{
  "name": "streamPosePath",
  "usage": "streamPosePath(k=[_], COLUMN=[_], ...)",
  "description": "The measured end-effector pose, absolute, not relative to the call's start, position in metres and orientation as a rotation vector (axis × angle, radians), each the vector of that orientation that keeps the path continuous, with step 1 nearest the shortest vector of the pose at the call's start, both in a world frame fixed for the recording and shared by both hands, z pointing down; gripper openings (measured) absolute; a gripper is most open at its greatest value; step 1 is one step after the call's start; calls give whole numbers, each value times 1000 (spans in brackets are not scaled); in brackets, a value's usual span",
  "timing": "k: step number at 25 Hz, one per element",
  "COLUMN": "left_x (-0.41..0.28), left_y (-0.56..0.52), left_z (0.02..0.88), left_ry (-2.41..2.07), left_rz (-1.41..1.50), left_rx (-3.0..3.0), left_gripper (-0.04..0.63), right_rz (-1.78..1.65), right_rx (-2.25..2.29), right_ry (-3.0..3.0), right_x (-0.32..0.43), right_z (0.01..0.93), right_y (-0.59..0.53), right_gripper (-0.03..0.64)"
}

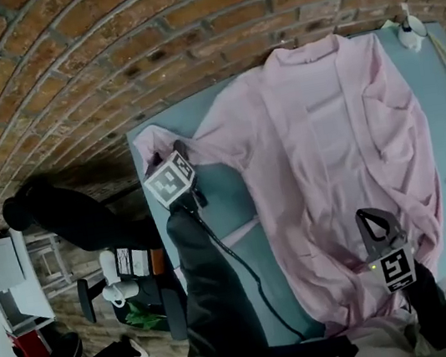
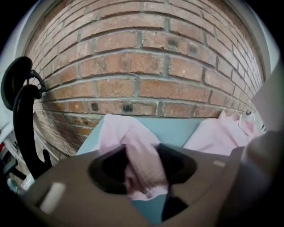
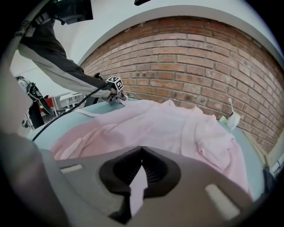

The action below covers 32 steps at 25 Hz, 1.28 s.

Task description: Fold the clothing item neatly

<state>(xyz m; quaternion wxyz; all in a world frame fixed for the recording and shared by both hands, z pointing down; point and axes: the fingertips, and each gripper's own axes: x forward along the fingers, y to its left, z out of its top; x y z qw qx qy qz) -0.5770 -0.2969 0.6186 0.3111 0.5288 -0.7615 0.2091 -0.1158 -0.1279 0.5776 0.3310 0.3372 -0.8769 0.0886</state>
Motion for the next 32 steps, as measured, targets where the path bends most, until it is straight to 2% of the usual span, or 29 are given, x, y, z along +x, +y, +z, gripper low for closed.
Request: streamPosePath(k=[1, 2, 6, 9, 12, 15, 16, 17, 18, 19, 20, 21, 23, 24, 32], left_x=[-575, -572, -536, -464, -357, -229, -188, -156, -136, -127, -126, -130, -146, -155, -213], left_y=[-295, -292, -270, -255, -253, -243, -231, -218, -206, -196, -190, -186, -176, -168, -44], left_z=[616, 610, 543, 477, 420, 421, 434, 448, 459, 466, 466, 461, 449, 447, 440], left_ry=[-2023, -2057, -2293, -2299, -2081, -1530, -1318, -1145, -1040, -1013, -1049, -1121, -1270, -1313, -1625], left_rz=[564, 549, 284, 190, 147, 260, 356, 450, 527, 563, 546, 492, 369, 328, 251], left_rx=[1417, 1447, 1718, 2137, 2597, 2956, 3045, 3112, 3145, 3146, 3128, 3096, 2992, 2922, 2415], left_gripper=[121, 35, 32, 31, 31, 45, 108, 225, 304, 316, 314, 272, 28, 8, 8], right_rz=[234, 238, 276, 303, 326, 359, 369, 374, 369, 355, 332, 308, 275, 271, 372], right_rx=[885, 890, 944, 1002, 1054, 1113, 1134, 1154, 1174, 1194, 1214, 1232, 1262, 1272, 1204], right_ry=[-2294, -2294, -2292, -2290, -2269, -2251, -2249, -2250, -2252, -2255, -2254, -2249, -2230, -2223, -2246], right_x=[-113, -109, -89, -68, -42, -18, -11, -4, 2, 9, 17, 25, 41, 48, 93], right_z=[578, 578, 569, 562, 559, 554, 552, 547, 542, 535, 527, 521, 512, 509, 511], right_y=[-127, -125, -121, -118, -114, -111, -110, -109, -108, -107, -105, -101, -86, -77, -14], right_gripper=[2, 2, 2, 2, 2, 2, 2, 2, 2, 2, 2, 2, 2, 2, 2])
